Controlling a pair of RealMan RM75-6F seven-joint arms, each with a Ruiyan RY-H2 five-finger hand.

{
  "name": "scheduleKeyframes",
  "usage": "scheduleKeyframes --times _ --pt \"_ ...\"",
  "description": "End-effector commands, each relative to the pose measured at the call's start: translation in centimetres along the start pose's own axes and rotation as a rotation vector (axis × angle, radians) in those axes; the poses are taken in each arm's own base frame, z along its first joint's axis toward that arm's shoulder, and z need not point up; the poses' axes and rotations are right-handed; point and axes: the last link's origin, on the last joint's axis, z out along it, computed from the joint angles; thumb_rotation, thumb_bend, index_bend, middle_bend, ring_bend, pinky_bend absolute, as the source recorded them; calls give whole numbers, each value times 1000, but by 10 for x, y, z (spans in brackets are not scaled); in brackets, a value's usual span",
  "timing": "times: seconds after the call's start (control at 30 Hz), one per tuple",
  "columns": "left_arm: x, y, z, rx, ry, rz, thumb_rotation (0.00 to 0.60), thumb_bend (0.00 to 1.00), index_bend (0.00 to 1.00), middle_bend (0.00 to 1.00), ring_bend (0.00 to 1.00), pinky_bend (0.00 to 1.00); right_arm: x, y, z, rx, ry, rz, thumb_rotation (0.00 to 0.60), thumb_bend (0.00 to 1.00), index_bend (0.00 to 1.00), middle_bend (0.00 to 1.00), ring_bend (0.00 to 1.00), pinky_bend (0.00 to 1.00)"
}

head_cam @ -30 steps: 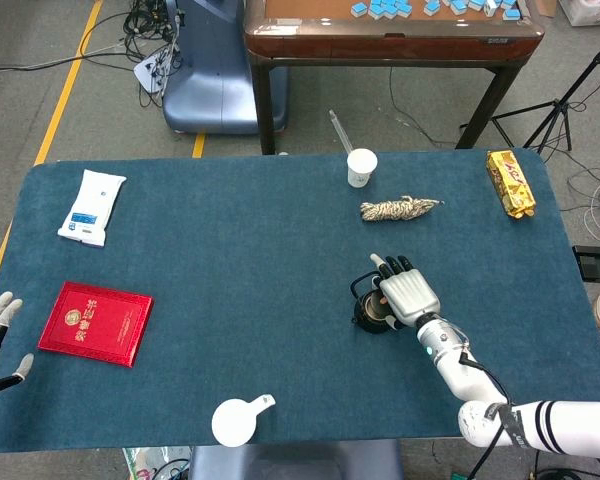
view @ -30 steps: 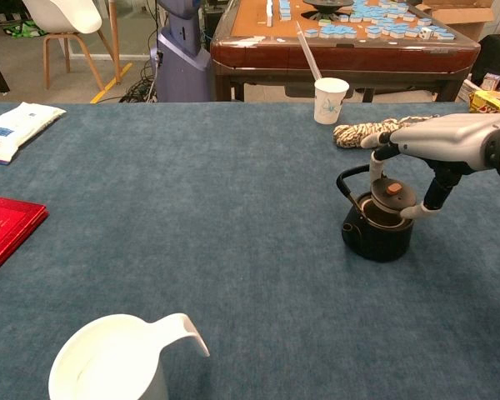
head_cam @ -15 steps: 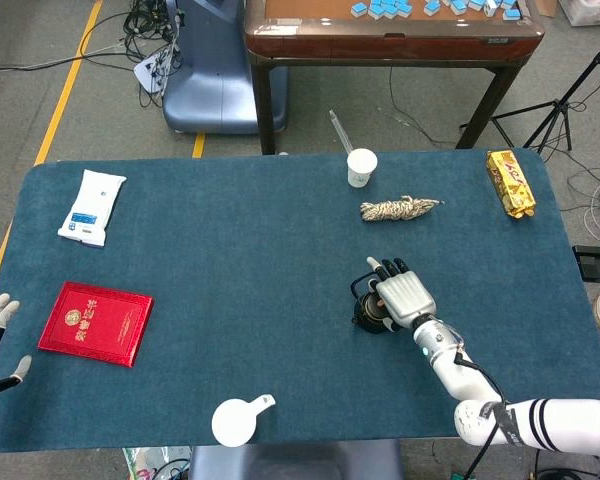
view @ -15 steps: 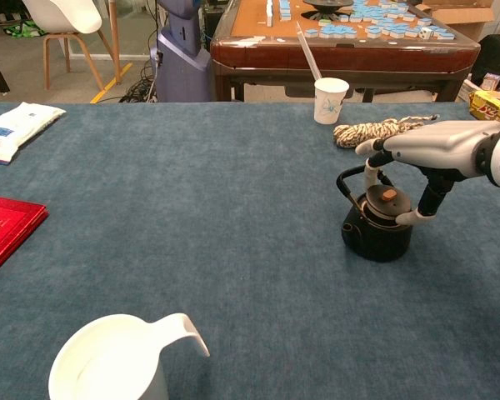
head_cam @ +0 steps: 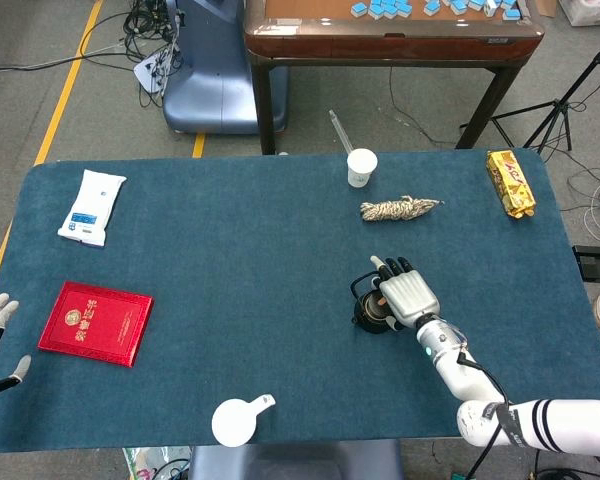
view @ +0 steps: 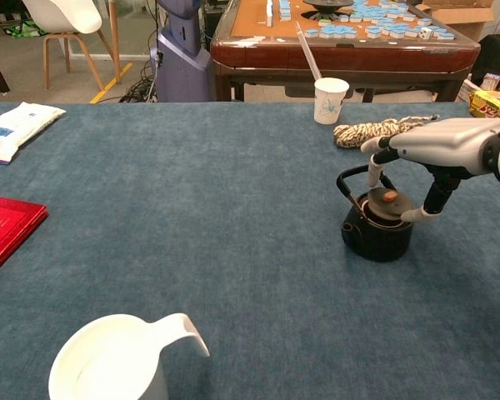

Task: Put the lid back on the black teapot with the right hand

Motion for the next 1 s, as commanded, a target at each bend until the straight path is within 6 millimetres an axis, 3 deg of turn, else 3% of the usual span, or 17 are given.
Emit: scheduleKeyframes --times 0.03,0.6,0.7,0.83,1.0 --pt "0 0 0 1 -1 1 600 353 20 0 0 0 0 -1 1 2 2 -1 600 284 252 0 0 0" --pt "2 2 0 -1 2 8 600 353 20 0 0 0 13 -2 -16 37 61 54 600 280 229 0 0 0" --pt "2 6 0 -8 2 14 600 353 20 0 0 0 17 3 -22 35 78 72 600 281 230 0 0 0" --pt "4 12 1 -19 2 25 600 353 20 0 0 0 21 14 -33 23 108 96 600 296 303 0 0 0" --pt "7 25 10 -40 -5 40 600 353 20 0 0 0 24 43 -56 -39 164 135 600 314 321 0 0 0"
